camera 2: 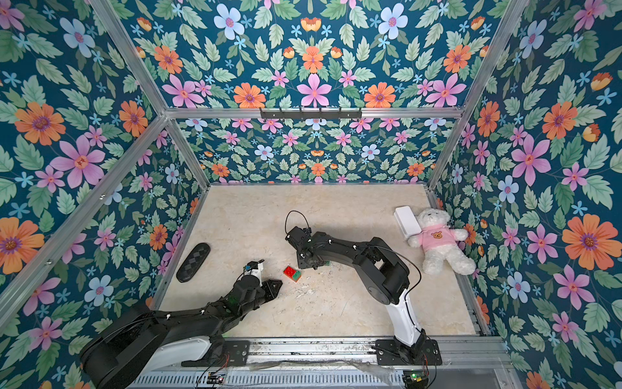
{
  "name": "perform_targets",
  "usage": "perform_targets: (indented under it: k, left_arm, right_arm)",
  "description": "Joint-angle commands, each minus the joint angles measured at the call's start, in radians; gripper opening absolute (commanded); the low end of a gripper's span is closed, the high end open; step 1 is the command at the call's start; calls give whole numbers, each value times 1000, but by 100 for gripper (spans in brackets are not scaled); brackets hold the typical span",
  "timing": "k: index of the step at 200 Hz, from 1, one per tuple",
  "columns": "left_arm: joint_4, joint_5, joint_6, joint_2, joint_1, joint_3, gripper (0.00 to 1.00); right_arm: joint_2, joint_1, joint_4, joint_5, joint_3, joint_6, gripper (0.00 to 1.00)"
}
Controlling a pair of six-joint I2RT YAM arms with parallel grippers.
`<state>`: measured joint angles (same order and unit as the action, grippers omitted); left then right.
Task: Assemble the number 5 with lego
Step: Pick up the lego brick from the center of the board.
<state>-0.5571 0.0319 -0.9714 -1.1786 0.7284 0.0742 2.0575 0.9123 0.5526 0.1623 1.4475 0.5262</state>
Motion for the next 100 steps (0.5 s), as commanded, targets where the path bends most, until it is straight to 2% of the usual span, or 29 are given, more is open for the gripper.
perform_targets:
  k: [1, 65, 100]
  left_arm:
    - [125, 10, -7, -6, 0, -10, 22]
    - [117, 17, -20, 0, 2, -16, 22]
    - [114, 17, -21, 0, 4, -17, 22]
  right_arm:
    - [8, 0, 14, 15, 8, -8, 45]
    - [23, 0, 25, 16, 26, -17, 44]
    - [26, 0, 26, 14, 30, -23, 34]
